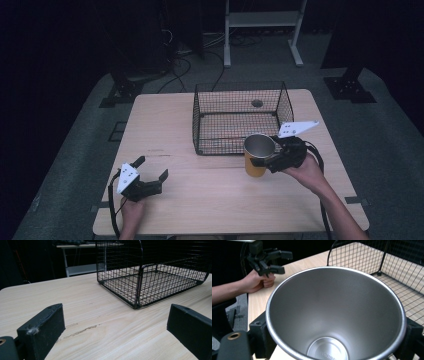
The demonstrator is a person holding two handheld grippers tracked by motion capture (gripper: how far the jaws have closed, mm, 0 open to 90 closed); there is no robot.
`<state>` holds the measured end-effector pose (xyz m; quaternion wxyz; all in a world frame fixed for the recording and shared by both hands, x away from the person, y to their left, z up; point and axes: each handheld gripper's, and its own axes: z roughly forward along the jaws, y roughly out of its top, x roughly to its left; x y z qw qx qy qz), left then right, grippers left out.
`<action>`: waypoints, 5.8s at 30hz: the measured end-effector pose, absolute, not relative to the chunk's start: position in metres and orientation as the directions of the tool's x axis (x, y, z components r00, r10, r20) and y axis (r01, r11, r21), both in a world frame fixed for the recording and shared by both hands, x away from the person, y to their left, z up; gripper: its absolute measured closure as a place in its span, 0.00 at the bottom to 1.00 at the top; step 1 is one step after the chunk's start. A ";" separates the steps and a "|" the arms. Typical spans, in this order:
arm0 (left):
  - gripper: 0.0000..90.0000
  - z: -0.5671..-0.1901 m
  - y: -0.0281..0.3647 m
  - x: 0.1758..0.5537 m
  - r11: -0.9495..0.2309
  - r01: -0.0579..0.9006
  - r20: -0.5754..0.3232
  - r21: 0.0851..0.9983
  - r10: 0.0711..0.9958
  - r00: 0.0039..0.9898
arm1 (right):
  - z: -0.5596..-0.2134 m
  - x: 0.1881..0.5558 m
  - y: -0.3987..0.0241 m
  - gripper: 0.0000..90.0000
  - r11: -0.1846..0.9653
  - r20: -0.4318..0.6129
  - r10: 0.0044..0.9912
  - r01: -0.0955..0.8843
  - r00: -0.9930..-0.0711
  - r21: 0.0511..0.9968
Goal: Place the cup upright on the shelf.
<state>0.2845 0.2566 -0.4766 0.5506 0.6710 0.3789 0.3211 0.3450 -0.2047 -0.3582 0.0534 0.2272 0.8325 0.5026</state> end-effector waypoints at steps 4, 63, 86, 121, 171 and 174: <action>0.01 -0.477 0.257 0.285 -0.108 0.153 0.016 0.982 0.861 0.508 | -0.344 0.358 -0.203 0.14 0.392 0.141 0.415 0.317 -0.899 0.864; 0.01 -0.477 0.256 0.284 -0.117 0.143 0.026 0.983 0.855 0.519 | -0.391 0.535 -0.123 0.14 0.526 0.137 0.520 0.442 -0.843 0.727; 0.01 -0.477 0.256 0.283 -0.117 0.143 0.026 0.983 0.855 0.519 | -0.401 0.532 -0.135 0.12 0.562 0.091 0.544 0.442 -0.834 0.699; 0.01 -0.477 0.256 0.284 -0.113 0.140 0.024 0.984 0.855 0.518 | -0.362 0.519 -0.155 0.00 0.454 0.113 0.580 0.434 -0.807 0.778; 0.01 -0.477 0.255 0.284 -0.119 0.141 0.029 0.983 0.854 0.519 | -0.345 0.428 -0.219 0.07 0.319 0.179 0.574 0.420 -0.799 0.849; 0.01 -0.477 0.255 0.284 -0.119 0.142 0.029 0.983 0.854 0.519 | -0.346 0.424 -0.220 0.08 0.332 0.172 0.575 0.420 -0.800 0.845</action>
